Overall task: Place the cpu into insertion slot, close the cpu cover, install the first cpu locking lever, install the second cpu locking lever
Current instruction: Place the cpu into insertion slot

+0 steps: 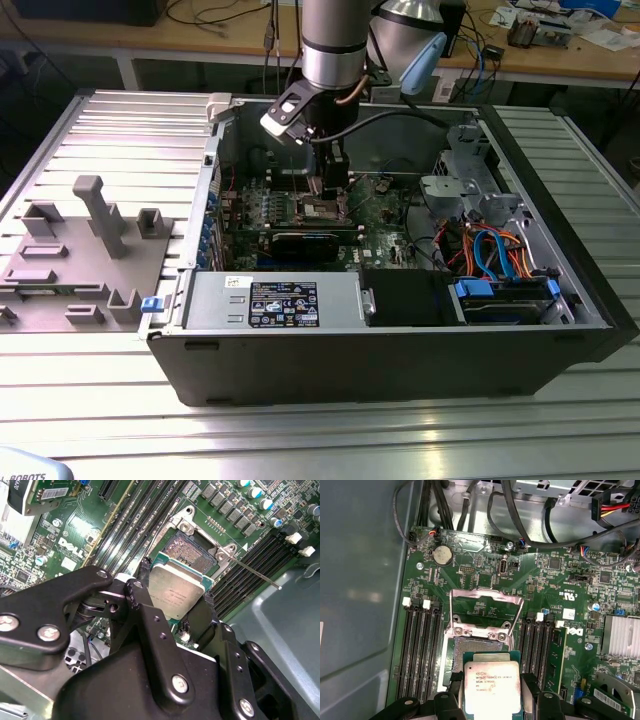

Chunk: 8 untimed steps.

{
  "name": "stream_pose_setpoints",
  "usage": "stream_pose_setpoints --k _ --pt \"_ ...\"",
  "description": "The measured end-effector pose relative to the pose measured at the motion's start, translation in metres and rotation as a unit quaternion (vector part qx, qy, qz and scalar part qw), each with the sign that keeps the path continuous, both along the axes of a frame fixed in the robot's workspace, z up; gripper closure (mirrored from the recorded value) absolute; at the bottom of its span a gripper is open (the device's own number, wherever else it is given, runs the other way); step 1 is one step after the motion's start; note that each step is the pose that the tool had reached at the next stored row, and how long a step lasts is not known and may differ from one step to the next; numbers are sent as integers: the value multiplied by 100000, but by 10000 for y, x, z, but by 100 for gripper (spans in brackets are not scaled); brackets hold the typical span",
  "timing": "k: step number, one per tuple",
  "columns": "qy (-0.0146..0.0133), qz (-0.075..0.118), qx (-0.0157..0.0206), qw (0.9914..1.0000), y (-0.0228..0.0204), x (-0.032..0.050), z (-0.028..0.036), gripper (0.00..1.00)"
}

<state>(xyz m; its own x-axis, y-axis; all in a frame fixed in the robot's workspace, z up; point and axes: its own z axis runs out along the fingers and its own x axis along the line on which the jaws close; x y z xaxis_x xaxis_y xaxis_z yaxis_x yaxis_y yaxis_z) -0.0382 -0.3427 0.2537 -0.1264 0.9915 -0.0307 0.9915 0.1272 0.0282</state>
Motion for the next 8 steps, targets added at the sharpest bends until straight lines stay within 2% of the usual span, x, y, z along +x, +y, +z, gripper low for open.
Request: stream_pose_setpoints --k 8 --pt "-1 -192 1 100000 0 0 -8 45"
